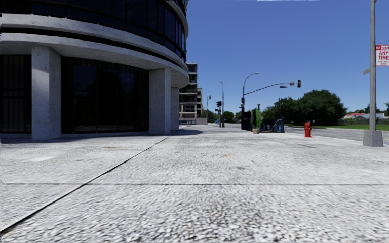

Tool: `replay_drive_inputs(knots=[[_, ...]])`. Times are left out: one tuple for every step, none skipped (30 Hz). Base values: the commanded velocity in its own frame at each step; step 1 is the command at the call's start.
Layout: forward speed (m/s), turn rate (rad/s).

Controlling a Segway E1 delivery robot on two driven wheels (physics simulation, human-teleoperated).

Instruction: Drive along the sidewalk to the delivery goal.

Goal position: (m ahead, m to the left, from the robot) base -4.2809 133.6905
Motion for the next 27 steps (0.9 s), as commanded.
replay_drive_inputs(knots=[[2.0,0.0],[2.0,0.0],[2.0,0.0],[2.0,0.0],[2.0,0.0],[2.0,0.0],[2.0,0.0],[2.0,0.0],[2.0,0.0],[2.0,0.0],[2.0,0.0],[2.0,0.0],[2.0,0.0],[2.0,0.0],[2.0,0.0],[2.0,0.0],[2.0,0.0],[2.0,0.0],[2.0,0.0],[2.0,0.0],[2.0,0.0],[2.0,0.0],[2.0,0.0],[2.0,0.0],[2.0,0.0],[2.0,0.0],[2.0,0.0]])
